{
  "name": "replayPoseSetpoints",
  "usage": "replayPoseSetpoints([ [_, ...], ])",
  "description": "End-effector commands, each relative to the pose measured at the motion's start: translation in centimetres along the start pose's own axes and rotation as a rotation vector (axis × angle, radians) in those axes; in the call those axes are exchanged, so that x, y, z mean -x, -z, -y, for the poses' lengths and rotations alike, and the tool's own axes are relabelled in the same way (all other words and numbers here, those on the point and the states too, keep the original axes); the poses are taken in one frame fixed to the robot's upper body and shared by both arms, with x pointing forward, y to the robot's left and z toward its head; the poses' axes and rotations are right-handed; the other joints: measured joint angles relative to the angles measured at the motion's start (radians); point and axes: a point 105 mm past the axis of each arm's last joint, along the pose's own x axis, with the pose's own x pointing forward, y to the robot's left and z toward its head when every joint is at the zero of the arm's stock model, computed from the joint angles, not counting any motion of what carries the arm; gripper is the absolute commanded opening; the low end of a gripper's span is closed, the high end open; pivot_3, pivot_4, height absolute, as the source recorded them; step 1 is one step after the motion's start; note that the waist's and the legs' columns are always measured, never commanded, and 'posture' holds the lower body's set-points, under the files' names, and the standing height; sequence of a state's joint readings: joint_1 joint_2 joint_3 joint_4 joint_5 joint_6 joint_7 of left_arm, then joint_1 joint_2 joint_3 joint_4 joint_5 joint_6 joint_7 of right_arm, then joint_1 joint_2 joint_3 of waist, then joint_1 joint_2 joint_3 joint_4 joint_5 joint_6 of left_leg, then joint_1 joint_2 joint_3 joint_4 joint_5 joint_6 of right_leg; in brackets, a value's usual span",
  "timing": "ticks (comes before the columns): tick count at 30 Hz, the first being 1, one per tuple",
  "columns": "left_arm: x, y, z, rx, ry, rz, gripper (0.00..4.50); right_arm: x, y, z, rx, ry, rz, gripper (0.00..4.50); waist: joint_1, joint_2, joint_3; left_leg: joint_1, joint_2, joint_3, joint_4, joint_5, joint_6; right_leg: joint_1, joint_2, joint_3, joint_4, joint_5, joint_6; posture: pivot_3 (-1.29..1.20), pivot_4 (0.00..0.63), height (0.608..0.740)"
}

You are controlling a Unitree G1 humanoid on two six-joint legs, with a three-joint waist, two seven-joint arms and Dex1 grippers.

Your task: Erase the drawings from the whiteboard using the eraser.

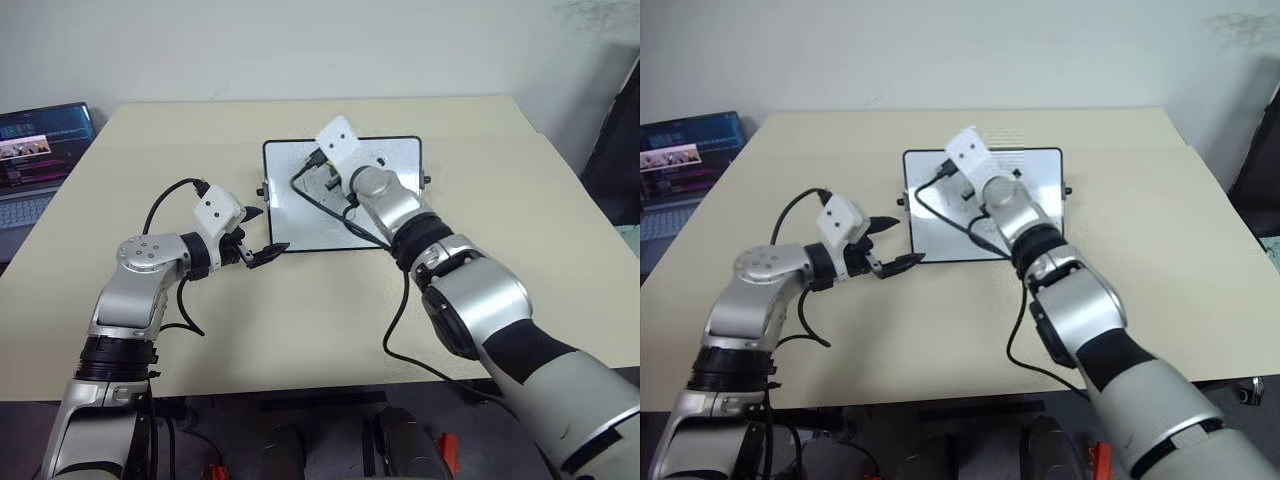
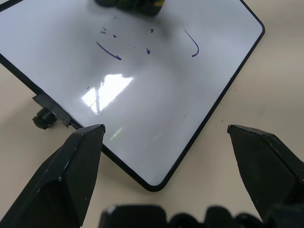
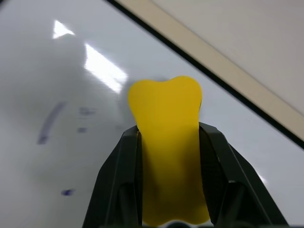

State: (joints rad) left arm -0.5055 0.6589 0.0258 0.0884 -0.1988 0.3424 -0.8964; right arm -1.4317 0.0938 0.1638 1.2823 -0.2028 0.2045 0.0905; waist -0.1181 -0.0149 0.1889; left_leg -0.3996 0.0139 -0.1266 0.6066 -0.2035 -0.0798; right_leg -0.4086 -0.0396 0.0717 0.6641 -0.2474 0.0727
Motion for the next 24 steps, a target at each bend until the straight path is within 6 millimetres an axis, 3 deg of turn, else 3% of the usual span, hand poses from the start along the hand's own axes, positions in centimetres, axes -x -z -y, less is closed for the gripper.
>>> replayPoseSetpoints([
  [1,0.6,-1.3,-0.4,-0.038,-0.021,0.033,4.50,0.1,-2.6,-1.8,0.033,-0.047,0.083,1.23,0.001,0.000,0.000,0.000,0.000,0.000,0.000,0.000,0.000,0.000,0.000,0.000,0.000,0.000,0.000,0.00,0.150,0.740],
  [4,0.8,-1.2,-0.3,-0.036,-0.023,0.029,4.50,0.2,-3.4,-3.4,0.045,-0.087,0.107,1.23,0.003,0.000,0.000,0.000,0.000,0.000,-0.001,0.000,0.000,0.000,0.000,0.000,-0.001,0.000,0.000,0.00,0.150,0.740],
  [10,1.2,-1.0,-0.3,-0.033,-0.032,0.020,4.50,0.1,-3.0,-4.4,0.052,-0.123,0.087,1.23,0.005,0.000,0.000,-0.001,0.000,-0.001,-0.001,0.000,0.000,0.000,0.000,-0.001,-0.001,0.000,0.000,0.00,0.150,0.740],
  [19,1.2,-0.9,-0.4,-0.037,-0.036,0.015,4.50,0.0,-1.9,-0.5,0.021,0.044,0.065,1.23,0.005,0.000,0.000,-0.001,0.000,-0.001,-0.001,0.000,0.000,0.000,0.000,-0.001,-0.001,0.000,-0.001,0.00,0.150,0.740],
  [24,1.3,-0.9,-0.6,-0.040,-0.040,0.014,4.50,0.0,-0.6,0.6,0.022,0.074,0.034,1.23,0.005,0.000,0.000,-0.001,0.000,-0.001,-0.001,0.000,0.000,0.000,0.000,-0.001,-0.001,-0.001,-0.001,0.00,0.150,0.740],
])
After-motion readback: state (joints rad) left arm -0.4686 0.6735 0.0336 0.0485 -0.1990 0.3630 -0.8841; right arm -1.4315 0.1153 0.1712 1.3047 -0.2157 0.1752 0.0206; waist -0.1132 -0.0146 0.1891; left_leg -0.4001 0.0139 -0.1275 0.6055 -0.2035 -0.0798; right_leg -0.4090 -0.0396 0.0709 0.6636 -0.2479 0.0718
